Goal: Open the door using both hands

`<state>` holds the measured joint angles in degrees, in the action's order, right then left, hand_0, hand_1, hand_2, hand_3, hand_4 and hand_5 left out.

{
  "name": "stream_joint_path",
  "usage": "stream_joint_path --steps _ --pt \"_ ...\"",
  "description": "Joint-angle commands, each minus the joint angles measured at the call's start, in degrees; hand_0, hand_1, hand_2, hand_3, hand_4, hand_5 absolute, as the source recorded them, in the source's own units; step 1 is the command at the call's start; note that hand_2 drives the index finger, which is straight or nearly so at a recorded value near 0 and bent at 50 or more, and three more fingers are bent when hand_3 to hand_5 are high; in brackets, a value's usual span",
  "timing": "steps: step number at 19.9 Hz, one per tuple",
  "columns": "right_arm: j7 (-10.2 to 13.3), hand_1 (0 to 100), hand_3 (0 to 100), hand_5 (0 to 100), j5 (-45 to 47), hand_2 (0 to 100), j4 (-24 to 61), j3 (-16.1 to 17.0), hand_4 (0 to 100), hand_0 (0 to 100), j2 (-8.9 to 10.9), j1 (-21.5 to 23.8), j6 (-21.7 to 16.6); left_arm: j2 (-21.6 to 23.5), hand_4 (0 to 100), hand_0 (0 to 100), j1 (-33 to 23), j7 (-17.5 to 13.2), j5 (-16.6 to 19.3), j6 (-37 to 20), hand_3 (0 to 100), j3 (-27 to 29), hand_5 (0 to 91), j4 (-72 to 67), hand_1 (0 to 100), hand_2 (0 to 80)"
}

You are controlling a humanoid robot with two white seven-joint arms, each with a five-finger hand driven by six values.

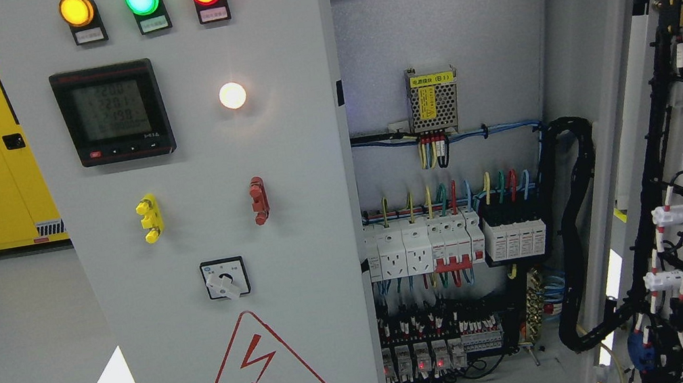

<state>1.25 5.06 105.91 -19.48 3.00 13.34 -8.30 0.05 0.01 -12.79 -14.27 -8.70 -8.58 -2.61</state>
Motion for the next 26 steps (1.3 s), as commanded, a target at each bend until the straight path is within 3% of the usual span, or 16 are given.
stream_joint_path --steps 1,6,8,11,14,20,26 --pt "0.0 50 0 0 0.4 4 13.6 -5.4 0 0 -0.61 -9.5 0.3 -0.1 0 12 0.5 0.0 0.0 0.0 0 0.1 0.0 -0.4 56 0.0" --pt "0.2 50 0 0 0.5 4 11.5 -4.4 0 0 -5.44 -18.6 8.6 -0.2 0 12 0.4 0.1 0.0 0.0 0 0.1 0.0 -0.4 56 0.0" --pt "0.2 50 0 0 0.4 4 10.8 -2.3 0 0 -8.17 -22.4 11.8 -0.2 0 12 0.4 0.2 -0.1 0.0 0 0.2 0.0 -0.4 56 0.0" --pt "0.7 50 0 0 0.1 4 6.7 0.4 0 0 -9.94 -28.3 15.6 -0.2 0 12 0.4 0.4 -0.1 0.0 0 0.1 0.0 -0.4 56 0.0" --pt "0.7 50 0 0 0.0 4 4.6 2.6 0 0 -10.99 -32.0 17.9 -0.2 0 12 0.4 0.4 -0.1 0.0 0 0.1 0.0 -0.4 56 0.0" --pt "0.2 50 0 0 0.3 4 -3.3 4.6 0 0 -10.65 -42.0 19.7 -0.4 0 12 0.4 0.6 -0.1 0.1 0 0.2 0.0 -0.4 56 0.0" --pt "0.1 50 0 0 0.5 4 -10.4 6.0 0 0 -10.64 -46.8 19.8 -0.4 0 12 0.5 0.5 -0.1 0.1 0 0.1 0.0 -0.3 56 0.0"
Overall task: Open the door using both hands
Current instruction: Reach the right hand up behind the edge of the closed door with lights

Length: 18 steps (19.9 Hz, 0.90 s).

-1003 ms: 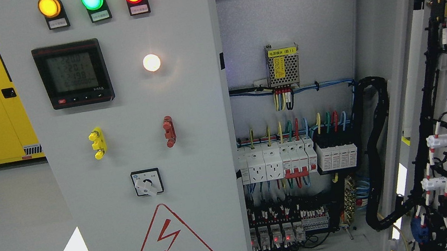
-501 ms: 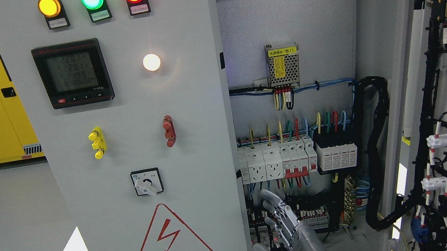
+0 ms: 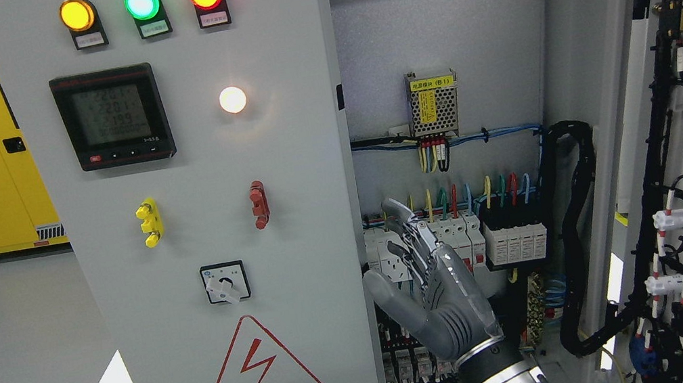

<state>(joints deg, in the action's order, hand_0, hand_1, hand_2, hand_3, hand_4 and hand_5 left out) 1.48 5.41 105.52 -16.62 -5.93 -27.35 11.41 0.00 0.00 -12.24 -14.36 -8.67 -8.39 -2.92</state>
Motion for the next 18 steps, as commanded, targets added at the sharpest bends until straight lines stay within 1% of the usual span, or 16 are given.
stream_joint_path --steps 1,8,10,11,15,17,18 --pt "-0.2 50 0 0 0.1 4 -12.1 3.4 0 0 -1.63 -7.0 0.1 -0.3 0 12 0.6 -0.1 0.0 0.0 0 -0.1 0.0 0.0 56 0.0" --pt "-0.4 50 0 0 0.6 4 -17.7 3.4 0 0 -1.37 -9.7 -0.2 0.1 0 12 1.2 -0.1 0.1 0.0 0 -0.1 0.0 0.0 56 0.0" --pt "-2.3 50 0 0 3.8 4 -18.1 3.3 0 0 -1.28 -10.4 -0.2 -0.1 0 12 1.3 -0.5 0.0 0.0 0 -0.1 0.0 0.0 56 0.0" --pt "-3.0 50 0 0 5.0 4 -18.2 3.3 0 0 -1.11 -10.6 0.0 -0.1 0 12 1.3 -0.5 0.0 0.0 0 -0.1 0.0 0.0 56 0.0" --pt "-3.1 50 0 0 5.6 4 -20.0 3.6 0 0 -0.05 -11.3 -0.1 -0.4 0 12 1.3 -0.6 0.0 0.0 0 0.0 0.0 0.1 56 0.0" --pt "-3.4 50 0 0 5.7 4 -21.4 4.8 0 0 1.09 -12.3 -0.1 -0.9 0 12 1.3 -0.6 0.1 0.0 0 0.0 0.0 0.1 56 0.0" --pt "-3.8 50 0 0 5.7 4 -21.6 4.9 0 0 1.18 -12.4 -0.1 -0.9 0 12 1.3 -0.6 0.0 0.0 0 0.0 0.0 0.1 56 0.0"
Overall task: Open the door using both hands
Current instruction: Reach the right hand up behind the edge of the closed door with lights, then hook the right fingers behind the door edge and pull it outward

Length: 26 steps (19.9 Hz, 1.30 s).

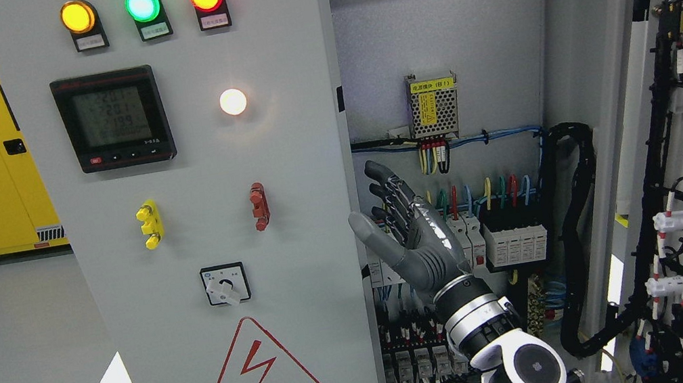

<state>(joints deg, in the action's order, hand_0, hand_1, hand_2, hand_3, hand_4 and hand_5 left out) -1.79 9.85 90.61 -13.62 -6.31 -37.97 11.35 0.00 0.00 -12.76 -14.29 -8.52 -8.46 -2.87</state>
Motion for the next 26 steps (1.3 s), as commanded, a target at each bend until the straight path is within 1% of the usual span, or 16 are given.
stream_joint_path --steps 1,3,5,7,10,11,13,14,16,17,19,20,23,24,26 --pt "-1.2 50 0 0 1.3 4 -6.5 1.8 0 0 1.65 -1.7 0.0 -0.8 0 12 1.3 -0.1 0.0 -0.2 0 0.0 0.0 0.1 56 0.0" --pt "-2.2 50 0 0 1.4 4 -6.3 1.8 0 0 1.65 -1.7 -0.2 -0.8 0 12 1.3 -0.1 0.1 -0.2 0 0.0 0.0 0.1 56 0.0" --pt "-2.5 50 0 0 2.8 4 -6.8 1.9 0 0 1.82 -1.8 -0.3 -0.8 0 12 1.3 -0.1 0.1 -0.2 0 0.0 0.0 0.1 56 0.0" --pt "-2.7 50 0 0 5.4 4 -6.8 1.9 0 0 2.61 -2.4 -0.3 -0.8 0 12 1.3 -0.1 0.1 -0.2 0 -0.1 0.0 0.1 56 0.0" --pt "-2.8 50 0 0 6.4 4 -6.7 1.8 0 0 2.7 -2.7 -0.5 -0.7 0 12 1.3 -0.1 0.1 -0.2 0 -0.1 0.0 0.1 56 0.0" --pt "-3.3 50 0 0 6.5 4 -6.9 1.8 0 0 2.71 -2.8 -0.5 -0.8 0 12 1.3 -0.1 0.1 -0.2 0 -0.1 0.0 0.1 56 0.0" --pt "-8.0 50 0 0 6.4 4 -7.8 1.9 0 0 2.71 -3.5 -0.5 -0.8 0 12 1.3 -0.1 0.1 -0.2 0 -0.1 0.0 0.1 56 0.0" --pt "-9.0 50 0 0 6.4 4 -8.7 2.1 0 0 2.71 -3.8 -0.5 -0.8 0 12 1.3 -0.1 0.1 -0.2 0 -0.1 0.0 0.1 56 0.0" --pt "-9.1 50 0 0 6.4 4 -9.2 3.2 0 0 2.71 -4.0 -0.5 -0.8 0 12 1.3 -0.1 0.1 -0.2 0 -0.1 0.0 0.1 56 0.0" --pt "-9.5 50 0 0 6.5 4 -9.7 3.6 0 0 2.71 -4.0 -0.5 -0.8 0 12 1.3 -0.1 0.1 -0.2 0 -0.1 0.0 0.1 56 0.0" --pt "-9.9 50 0 0 6.7 4 -10.2 3.6 0 0 2.79 -4.7 -0.5 -1.0 0 12 1.3 -0.1 0.1 -0.2 0 0.0 0.0 0.1 56 0.0" --pt "-10.5 50 0 0 6.7 4 -10.3 3.8 0 0 2.79 -4.9 -0.5 -1.0 0 12 1.3 -0.1 0.1 -0.2 0 0.0 0.0 0.1 56 0.0" --pt "-13.6 50 0 0 6.7 4 -11.1 4.5 0 0 2.88 -5.2 -0.5 -1.0 0 12 1.3 -0.1 0.1 -0.2 0 0.0 0.0 0.1 56 0.0" --pt "-14.2 50 0 0 6.7 4 -11.1 4.5 0 0 2.88 -5.3 -0.5 -1.1 0 12 1.3 -0.1 0.1 -0.2 0 0.0 0.0 0.1 56 0.0" --pt "-14.6 50 0 0 6.7 4 -11.2 4.7 0 0 2.88 -5.3 -0.5 -1.1 0 12 1.3 -0.1 0.1 -0.2 0 0.1 0.0 0.2 56 0.0"
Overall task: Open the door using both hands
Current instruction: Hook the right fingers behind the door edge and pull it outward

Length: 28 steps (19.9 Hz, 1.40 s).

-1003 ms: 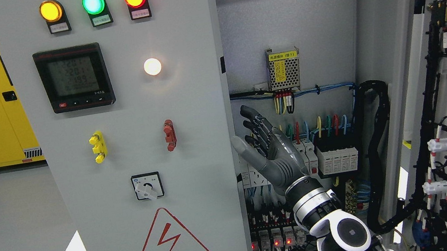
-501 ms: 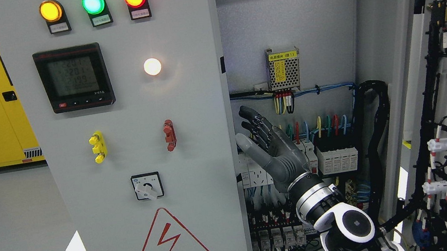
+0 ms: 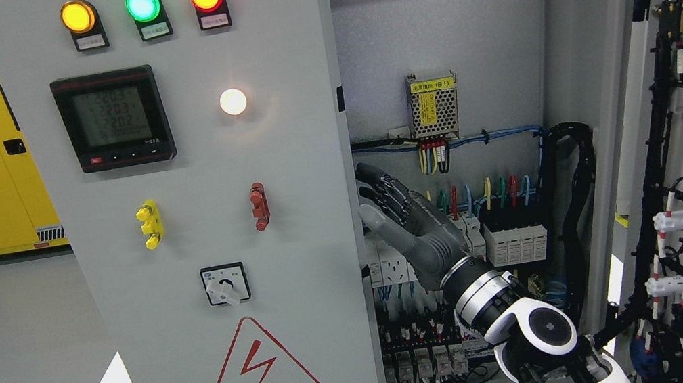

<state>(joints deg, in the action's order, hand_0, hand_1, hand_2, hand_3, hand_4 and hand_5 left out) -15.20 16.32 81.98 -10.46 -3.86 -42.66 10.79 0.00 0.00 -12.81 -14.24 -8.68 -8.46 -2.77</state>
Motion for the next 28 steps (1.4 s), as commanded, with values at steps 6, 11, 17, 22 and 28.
stream_joint_path --steps 6,11,17,22,28 --pt "-6.6 50 0 0 0.2 4 -3.7 1.9 0 0 0.44 -0.8 0.1 -1.2 0 12 1.3 0.0 0.0 0.0 0 0.0 0.0 0.1 56 0.0" --pt "-11.0 50 0 0 0.2 4 -5.5 3.1 0 0 0.44 -2.5 0.2 -1.1 0 12 1.3 0.0 0.0 0.0 0 -0.1 0.0 0.2 56 0.0" --pt "-14.4 50 0 0 0.2 4 -5.5 3.2 0 0 0.35 -3.3 0.5 -1.1 0 12 1.4 0.0 0.0 0.0 0 -0.1 0.0 0.2 56 0.0" --pt "-17.7 50 0 0 0.7 4 -5.5 3.2 0 0 0.35 -3.8 0.6 -1.1 0 12 1.4 0.0 0.0 0.0 0 -0.1 0.0 0.2 56 0.0" --pt "-18.8 50 0 0 5.0 4 -5.2 3.2 0 0 0.26 -4.3 3.2 -1.1 0 12 1.4 0.0 0.0 0.0 0 -0.1 0.0 0.2 56 0.0"
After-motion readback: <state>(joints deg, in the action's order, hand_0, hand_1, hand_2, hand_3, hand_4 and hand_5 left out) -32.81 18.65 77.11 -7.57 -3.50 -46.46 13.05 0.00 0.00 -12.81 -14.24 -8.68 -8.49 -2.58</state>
